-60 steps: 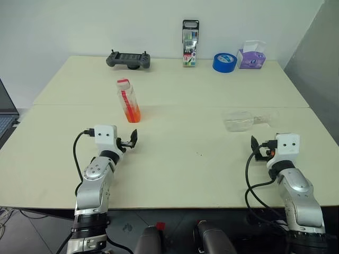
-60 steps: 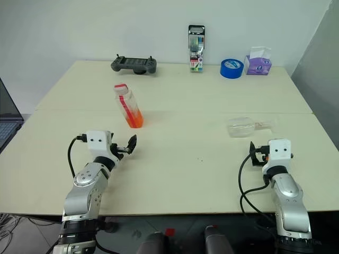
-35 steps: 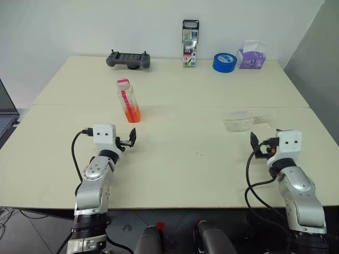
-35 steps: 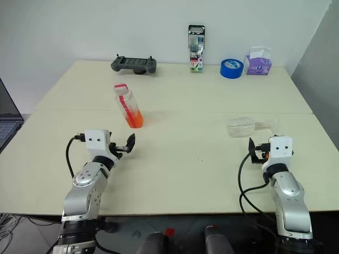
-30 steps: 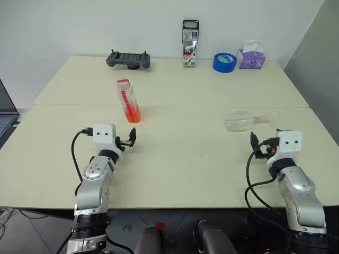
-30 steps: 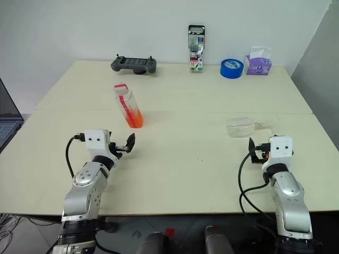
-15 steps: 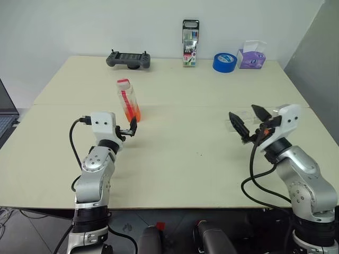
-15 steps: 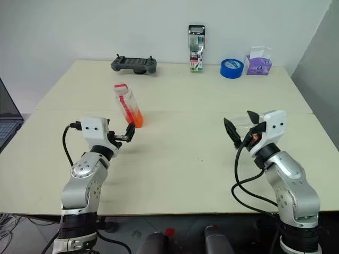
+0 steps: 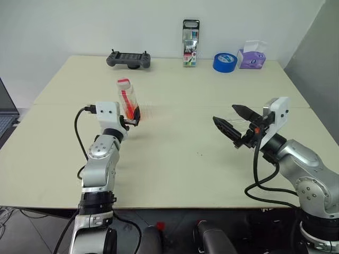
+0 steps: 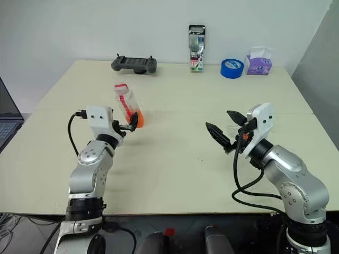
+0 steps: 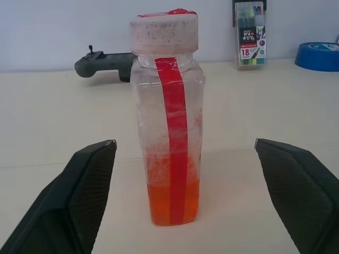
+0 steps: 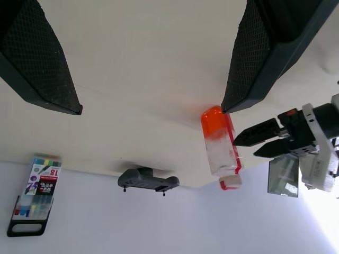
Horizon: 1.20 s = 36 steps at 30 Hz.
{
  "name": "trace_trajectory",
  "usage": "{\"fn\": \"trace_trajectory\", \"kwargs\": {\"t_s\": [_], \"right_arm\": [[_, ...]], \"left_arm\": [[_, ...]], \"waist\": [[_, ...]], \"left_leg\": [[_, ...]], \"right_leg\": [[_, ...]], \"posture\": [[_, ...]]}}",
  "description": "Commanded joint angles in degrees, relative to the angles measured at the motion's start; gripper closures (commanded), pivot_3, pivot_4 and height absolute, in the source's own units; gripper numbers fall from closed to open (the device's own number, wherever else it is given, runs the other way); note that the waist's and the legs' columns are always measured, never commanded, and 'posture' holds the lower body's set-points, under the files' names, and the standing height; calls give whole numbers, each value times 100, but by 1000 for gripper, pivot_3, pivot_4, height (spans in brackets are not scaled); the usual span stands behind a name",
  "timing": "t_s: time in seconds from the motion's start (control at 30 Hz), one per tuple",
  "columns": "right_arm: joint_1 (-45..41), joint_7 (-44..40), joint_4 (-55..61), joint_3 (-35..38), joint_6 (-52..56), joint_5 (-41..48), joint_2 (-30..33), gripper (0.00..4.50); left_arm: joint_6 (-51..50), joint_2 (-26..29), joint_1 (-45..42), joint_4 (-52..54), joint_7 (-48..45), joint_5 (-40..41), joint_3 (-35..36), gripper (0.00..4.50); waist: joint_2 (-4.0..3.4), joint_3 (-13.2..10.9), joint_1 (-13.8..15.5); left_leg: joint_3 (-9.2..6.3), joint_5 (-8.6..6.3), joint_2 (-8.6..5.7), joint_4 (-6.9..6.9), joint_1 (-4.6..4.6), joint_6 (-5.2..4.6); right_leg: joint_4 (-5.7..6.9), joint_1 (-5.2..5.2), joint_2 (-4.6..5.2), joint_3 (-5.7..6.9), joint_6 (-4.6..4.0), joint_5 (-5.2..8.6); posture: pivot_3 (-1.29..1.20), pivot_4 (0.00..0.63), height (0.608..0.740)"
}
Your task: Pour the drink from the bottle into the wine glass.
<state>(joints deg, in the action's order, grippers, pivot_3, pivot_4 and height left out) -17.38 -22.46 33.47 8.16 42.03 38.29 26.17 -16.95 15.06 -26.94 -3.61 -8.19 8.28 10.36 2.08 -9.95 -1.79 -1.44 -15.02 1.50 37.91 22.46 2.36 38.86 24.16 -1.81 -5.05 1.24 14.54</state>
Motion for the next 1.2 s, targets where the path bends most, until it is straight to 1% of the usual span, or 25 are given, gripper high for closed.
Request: {"fn": "trace_trajectory", "kwargs": {"t_s": [0.03, 0.33, 0.77, 1.0, 1.2], "right_arm": [[-83, -26, 107, -72, -93, -40, 41, 0], [-70, 23, 141, -134, -111, -122, 27, 0], [-114, 160, 228, -100, 16, -80, 101, 0], [-74, 200, 275, -78, 39, -88, 112, 0], [52, 218, 317, -40, 13, -128, 126, 0]], "left_arm": [[344, -16, -246, -205, -4, -49, -28, 25], [867, -49, -818, -1033, 139, -99, 60, 25], [1879, 171, -1608, -2692, 88, -143, 154, 25], [2230, 211, -1790, -3208, -99, -105, 163, 25], [2400, 186, -1844, -3425, -179, -95, 165, 25]], "waist": [[0, 0, 0], [1, 0, 3], [2, -1, 3], [2, -1, 2], [2, -1, 2]], "left_leg": [[0, 0, 0, 0, 0, 0], [-2, 0, 1, 1, 3, 0], [-3, 0, -1, 1, 5, 0], [-3, 0, -1, 1, 5, 0], [-4, 0, -1, 1, 6, 0]], "right_leg": [[0, 0, 0, 0, 0, 0], [0, 1, 0, 1, 0, 0], [-1, 1, 0, 4, 1, 0], [-1, 2, 0, 5, 1, -1], [-1, 1, 0, 6, 1, -1]], "posture": [[0, 150, 740], [0, 150, 740], [0, 150, 740], [0, 150, 740], [0, 150, 740]]}}
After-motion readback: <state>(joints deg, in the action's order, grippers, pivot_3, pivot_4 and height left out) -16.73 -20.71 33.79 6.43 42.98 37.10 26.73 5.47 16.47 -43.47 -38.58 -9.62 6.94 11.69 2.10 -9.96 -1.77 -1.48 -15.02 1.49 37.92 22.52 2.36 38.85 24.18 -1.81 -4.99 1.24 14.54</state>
